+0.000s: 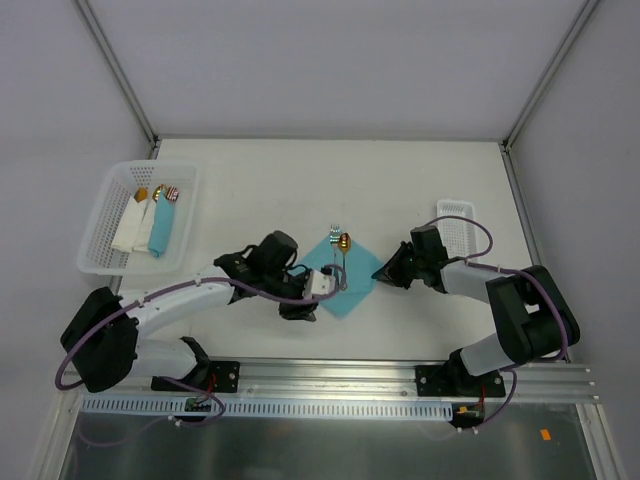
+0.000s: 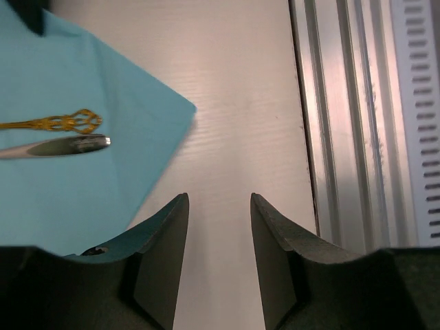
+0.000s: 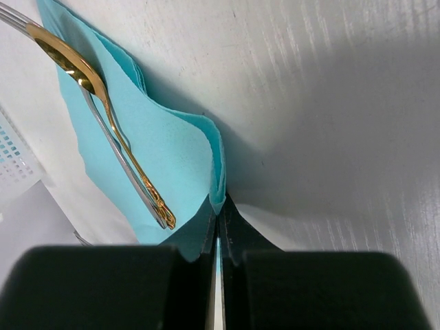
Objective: Place the utensils on the paper napkin and roll it up
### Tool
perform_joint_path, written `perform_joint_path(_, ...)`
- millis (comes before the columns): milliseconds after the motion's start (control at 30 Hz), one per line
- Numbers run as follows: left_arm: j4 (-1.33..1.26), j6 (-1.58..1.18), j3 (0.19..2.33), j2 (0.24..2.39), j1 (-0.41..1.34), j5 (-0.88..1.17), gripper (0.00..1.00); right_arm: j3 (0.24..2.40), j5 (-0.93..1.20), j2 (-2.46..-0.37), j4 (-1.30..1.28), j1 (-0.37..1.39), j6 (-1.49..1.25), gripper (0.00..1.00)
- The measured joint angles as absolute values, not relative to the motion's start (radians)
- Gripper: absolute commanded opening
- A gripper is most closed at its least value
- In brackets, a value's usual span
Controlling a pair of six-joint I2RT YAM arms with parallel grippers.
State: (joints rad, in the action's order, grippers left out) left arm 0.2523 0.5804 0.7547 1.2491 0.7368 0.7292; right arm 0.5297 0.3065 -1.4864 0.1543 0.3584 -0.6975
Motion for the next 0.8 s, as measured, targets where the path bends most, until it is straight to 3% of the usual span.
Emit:
perform_joint_path(167,0.236,0.672,0.702,1.34,0.945,0.558,0.41,0.533,0.307,-1.486,0.147,0.358,-0.698,0.0)
perform_joint_path(367,0.138,0.688,0.694,1.423,1.076,0.39,0.4,0.535,0.31,-1.489,0.144,0.358,-0.698,0.0)
perform_joint_path(800,-0.04,0.615,0.707,1.534,1.102,0.251,0.39,0.535,0.32,-1.493,0.144,0.358,-0.698,0.0)
